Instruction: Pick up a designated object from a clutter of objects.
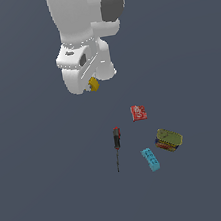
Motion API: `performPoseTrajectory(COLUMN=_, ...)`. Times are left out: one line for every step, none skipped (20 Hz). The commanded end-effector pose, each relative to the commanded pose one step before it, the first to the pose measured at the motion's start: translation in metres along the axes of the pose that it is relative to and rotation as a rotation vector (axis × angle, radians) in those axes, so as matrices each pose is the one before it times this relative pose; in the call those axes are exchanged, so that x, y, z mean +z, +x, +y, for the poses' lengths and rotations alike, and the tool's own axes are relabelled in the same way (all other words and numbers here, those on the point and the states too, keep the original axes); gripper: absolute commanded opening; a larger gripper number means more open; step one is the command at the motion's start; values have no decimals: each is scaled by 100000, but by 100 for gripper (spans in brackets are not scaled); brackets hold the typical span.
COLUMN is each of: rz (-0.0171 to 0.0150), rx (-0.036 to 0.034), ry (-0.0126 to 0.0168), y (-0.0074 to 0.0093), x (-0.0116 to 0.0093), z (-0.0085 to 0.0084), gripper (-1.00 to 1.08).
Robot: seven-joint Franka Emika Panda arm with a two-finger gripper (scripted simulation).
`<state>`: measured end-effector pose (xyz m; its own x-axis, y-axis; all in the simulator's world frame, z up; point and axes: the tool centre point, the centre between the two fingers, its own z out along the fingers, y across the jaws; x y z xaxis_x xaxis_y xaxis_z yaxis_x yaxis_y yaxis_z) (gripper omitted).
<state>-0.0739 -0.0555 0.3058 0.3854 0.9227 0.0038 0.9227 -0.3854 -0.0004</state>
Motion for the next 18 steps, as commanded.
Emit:
performPoseTrajectory(rz=69, rx=-41, ry=52, y=-1301, x=-2452, z=-425, gripper=-100)
performPoseTrajectory(rz=0, rx=0, ry=0, y=-498, x=-934, z=-130, gripper=-100)
performPoseTrajectory(rz=-26, rx=41, ry=-5, y=-498, x=-913, z=-119, gripper=-100)
performPoseTrajectory(rz=0, rx=0, ry=0, y=-476, x=-888, z=-115, gripper=-100)
performPoseTrajectory(rz=-40, rx=27, ry=-8, y=-457, x=-855, z=-108, gripper=-100)
performPoseTrajectory(rz=0, rx=0, ry=0, y=-440, x=-817, z=-101, gripper=-100)
performPoseTrajectory(rz=-59, rx=34, ry=-11, y=-411, x=-774, z=-93, gripper=-100)
performPoseTrajectory(rz=0, rx=0, ry=0, y=-395, x=-731, z=-81, gripper=-100)
performPoseTrajectory(rz=-44, rx=20, ry=-8, y=-363, x=-684, z=-70, gripper=-100)
performPoseTrajectory(rz=0, rx=0, ry=0, y=-346, x=-638, z=-58, gripper=-100)
performPoseTrajectory(rz=-64, rx=24, ry=-13, y=-307, x=-594, z=-52, gripper=-100)
performPoseTrajectory(rz=-46, rx=15, ry=-9, y=-287, x=-549, z=-45, gripper=-100)
performPoseTrajectory(rz=0, rx=0, ry=0, y=-274, x=-503, z=-37, gripper=-100)
performPoseTrajectory(rz=-46, rx=14, ry=-9, y=-236, x=-456, z=-35, gripper=-100)
performPoseTrajectory(rz=0, rx=0, ry=0, y=-222, x=-407, z=-26, gripper=-100)
performPoseTrajectory(rz=0, rx=0, ry=0, y=-196, x=-358, z=-20, gripper=-100)
performPoseTrajectory(rz=-66, rx=16, ry=-14, y=-147, x=-311, z=-18, gripper=-100)
performPoseTrajectory(rz=0, rx=0, ry=0, y=-142, x=-259, z=-5, gripper=-100)
